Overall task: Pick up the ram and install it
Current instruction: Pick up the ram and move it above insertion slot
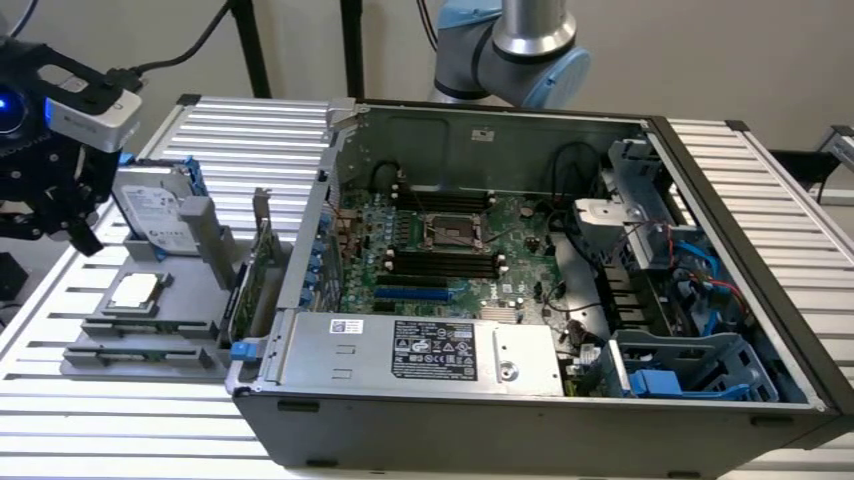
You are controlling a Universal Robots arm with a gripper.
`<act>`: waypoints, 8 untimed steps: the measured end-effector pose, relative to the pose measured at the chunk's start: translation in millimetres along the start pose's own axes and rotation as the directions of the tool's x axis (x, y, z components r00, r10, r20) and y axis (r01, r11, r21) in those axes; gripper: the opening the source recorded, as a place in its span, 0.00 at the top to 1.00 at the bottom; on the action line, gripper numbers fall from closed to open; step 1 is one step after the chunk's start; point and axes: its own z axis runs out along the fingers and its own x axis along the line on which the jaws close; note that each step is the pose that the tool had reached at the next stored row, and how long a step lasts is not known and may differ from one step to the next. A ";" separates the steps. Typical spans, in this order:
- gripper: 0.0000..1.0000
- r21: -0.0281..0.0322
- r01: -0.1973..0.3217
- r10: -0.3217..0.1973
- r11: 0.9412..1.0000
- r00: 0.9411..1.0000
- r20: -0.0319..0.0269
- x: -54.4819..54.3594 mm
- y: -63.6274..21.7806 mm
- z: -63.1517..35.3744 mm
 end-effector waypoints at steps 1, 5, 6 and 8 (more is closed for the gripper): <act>0.89 0.000 0.018 -0.018 1.000 1.000 0.000 0.0 0.0 0.2; 0.89 0.001 0.090 -0.090 0.996 0.996 0.000 0.0 0.0 0.7; 0.89 0.001 0.108 -0.108 0.994 0.994 0.000 0.0 0.0 0.9; 0.89 0.001 0.142 -0.142 0.990 0.990 0.000 0.1 0.1 1.3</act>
